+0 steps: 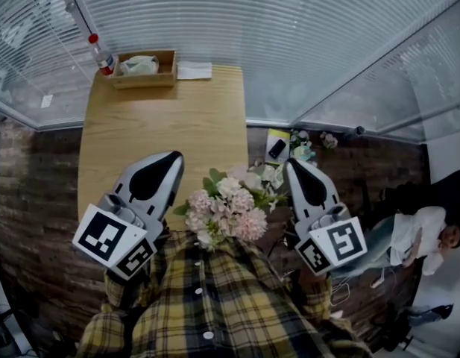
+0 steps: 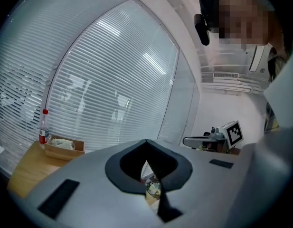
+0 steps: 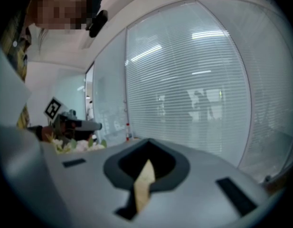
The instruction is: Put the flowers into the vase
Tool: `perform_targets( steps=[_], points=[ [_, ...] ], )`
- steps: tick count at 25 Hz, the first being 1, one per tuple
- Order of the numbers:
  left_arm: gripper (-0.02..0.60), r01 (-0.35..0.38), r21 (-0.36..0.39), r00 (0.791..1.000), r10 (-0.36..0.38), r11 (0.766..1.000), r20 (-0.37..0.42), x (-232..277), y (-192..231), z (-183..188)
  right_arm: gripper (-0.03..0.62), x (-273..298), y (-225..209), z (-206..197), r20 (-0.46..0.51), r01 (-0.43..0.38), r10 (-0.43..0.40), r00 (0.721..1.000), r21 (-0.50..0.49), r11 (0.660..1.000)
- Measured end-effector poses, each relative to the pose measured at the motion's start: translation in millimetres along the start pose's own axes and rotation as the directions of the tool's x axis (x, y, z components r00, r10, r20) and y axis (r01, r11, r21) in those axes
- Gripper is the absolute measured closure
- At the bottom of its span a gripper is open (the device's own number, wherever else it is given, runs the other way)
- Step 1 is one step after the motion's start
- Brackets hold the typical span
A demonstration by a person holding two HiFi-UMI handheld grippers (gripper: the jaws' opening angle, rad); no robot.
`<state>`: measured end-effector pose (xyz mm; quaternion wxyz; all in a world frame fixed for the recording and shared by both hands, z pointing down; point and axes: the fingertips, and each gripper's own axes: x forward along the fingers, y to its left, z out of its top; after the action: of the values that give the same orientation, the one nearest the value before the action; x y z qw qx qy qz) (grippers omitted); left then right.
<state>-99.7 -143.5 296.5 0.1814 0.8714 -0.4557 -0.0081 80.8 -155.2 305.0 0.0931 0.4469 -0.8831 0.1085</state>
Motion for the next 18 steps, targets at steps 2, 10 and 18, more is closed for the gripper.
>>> perform_targets(
  steps=[2, 10, 18],
  points=[
    [0.572, 0.000, 0.001, 1.000, 0.000, 1.000, -0.002, 0.2, -2.8, -1.0, 0.580, -1.8, -0.6, -0.7, -0.002, -0.004, 0.004, 1.000, 0.000, 1.000],
    [0.572, -0.012, -0.007, 1.000, 0.011, 1.000, -0.019, -0.8, -1.1, -4.4, 0.580, -0.2, 1.3, -1.7, -0.005, -0.012, 0.012, 1.000, 0.007, 1.000],
    [0.572, -0.014, -0.002, 0.999, 0.014, 1.000, -0.032, 1.8, -2.4, -7.9, 0.581, 2.1, 2.5, -5.5, -0.011, -0.023, 0.023, 1.000, 0.014, 1.000]
  ],
)
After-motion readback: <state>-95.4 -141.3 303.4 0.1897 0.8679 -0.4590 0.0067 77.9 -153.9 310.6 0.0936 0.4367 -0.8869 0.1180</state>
